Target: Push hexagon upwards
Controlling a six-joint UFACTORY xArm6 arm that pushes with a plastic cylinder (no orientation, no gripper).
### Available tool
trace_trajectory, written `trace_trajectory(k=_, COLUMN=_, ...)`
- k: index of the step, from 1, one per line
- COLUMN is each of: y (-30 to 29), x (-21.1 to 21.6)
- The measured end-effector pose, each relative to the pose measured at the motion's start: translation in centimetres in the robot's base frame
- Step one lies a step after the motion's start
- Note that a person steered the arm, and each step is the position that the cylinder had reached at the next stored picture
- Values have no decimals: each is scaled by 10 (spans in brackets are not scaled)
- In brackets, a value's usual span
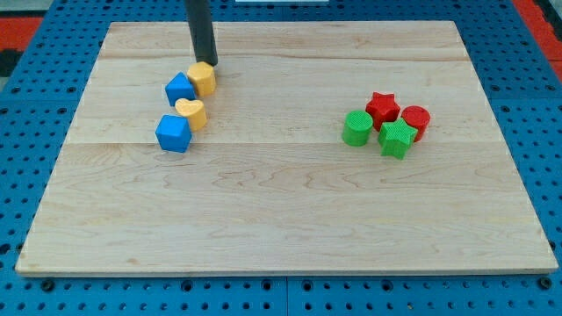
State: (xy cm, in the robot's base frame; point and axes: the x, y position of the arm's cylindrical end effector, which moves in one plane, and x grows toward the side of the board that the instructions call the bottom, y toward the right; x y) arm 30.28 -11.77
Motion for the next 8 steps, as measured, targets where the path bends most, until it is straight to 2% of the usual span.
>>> trace_trajectory(k=1, y=-30, x=4)
trace_trajectory(k=2, y=-28, x=4)
trace_trajectory(k=4, y=-26, x=82)
trace_trajectory(k=5, y=1, x=94)
trace_trajectory(k=6, y=-13, x=91)
trace_trajectory(k=7, y=26, x=80)
trace_trajectory(k=8, y=29, x=82)
